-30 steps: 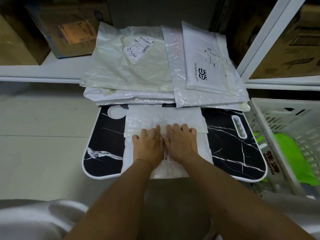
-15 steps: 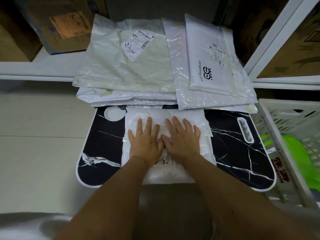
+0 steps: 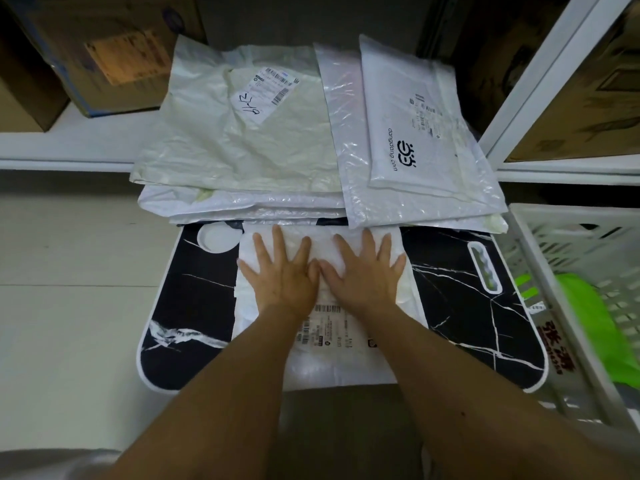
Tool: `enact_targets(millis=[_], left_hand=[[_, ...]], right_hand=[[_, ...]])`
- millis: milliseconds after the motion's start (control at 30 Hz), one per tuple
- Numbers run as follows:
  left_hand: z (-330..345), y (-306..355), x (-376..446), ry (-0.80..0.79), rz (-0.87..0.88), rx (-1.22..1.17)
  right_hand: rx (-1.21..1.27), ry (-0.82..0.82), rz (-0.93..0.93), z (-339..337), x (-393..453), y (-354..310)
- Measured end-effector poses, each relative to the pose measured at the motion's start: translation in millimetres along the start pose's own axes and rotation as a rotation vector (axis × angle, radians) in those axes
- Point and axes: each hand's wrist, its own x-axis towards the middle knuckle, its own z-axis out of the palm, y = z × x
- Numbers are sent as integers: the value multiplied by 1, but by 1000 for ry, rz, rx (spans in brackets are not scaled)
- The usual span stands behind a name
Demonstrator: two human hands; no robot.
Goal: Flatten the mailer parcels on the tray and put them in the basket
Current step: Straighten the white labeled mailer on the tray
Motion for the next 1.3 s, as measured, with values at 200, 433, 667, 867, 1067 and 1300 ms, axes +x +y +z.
enact_targets(millis=[200, 433, 667, 867, 1067, 1300], left_hand=[[4, -7, 5, -62, -74, -104], [-2, 11, -8, 64, -100, -3], [-33, 26, -26, 28, 44, -56], [-15, 12, -89, -45, -28, 17], [22, -6, -120, -92, -38, -34], [34, -10, -116, -34, -26, -12]], right_hand=[[52, -87, 171, 0, 3, -1], [25, -48, 278, 0, -5, -14], [18, 70, 259, -13, -43, -35], [44, 24, 273, -15, -95, -25], [56, -7, 217, 17, -127, -17], [5, 95, 206, 38, -121, -13]])
